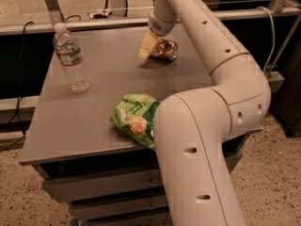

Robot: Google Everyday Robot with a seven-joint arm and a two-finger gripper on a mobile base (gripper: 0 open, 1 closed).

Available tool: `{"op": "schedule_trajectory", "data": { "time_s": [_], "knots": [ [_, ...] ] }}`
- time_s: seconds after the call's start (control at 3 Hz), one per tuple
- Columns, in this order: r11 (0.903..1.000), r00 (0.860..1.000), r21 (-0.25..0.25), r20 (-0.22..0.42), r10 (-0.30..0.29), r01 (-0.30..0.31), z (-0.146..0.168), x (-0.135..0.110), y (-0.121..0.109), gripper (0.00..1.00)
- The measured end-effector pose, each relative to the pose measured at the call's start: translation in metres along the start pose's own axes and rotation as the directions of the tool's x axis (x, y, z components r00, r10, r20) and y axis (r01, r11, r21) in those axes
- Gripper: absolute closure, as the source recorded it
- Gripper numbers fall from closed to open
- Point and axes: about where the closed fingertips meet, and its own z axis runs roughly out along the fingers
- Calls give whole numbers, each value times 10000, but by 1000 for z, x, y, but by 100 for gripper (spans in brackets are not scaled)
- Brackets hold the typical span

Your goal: Place orange can upright

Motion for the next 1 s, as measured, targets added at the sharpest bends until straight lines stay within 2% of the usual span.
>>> {"op": "schedule_trajectory", "data": {
  "time_s": [0.67,1.0],
  "knots": [
    [10000,9996,89,-278,14,-11,7,1,-5,41],
    [9996,9998,219,-138,-147,150,-6,-1,-8,64]
  ]
}}
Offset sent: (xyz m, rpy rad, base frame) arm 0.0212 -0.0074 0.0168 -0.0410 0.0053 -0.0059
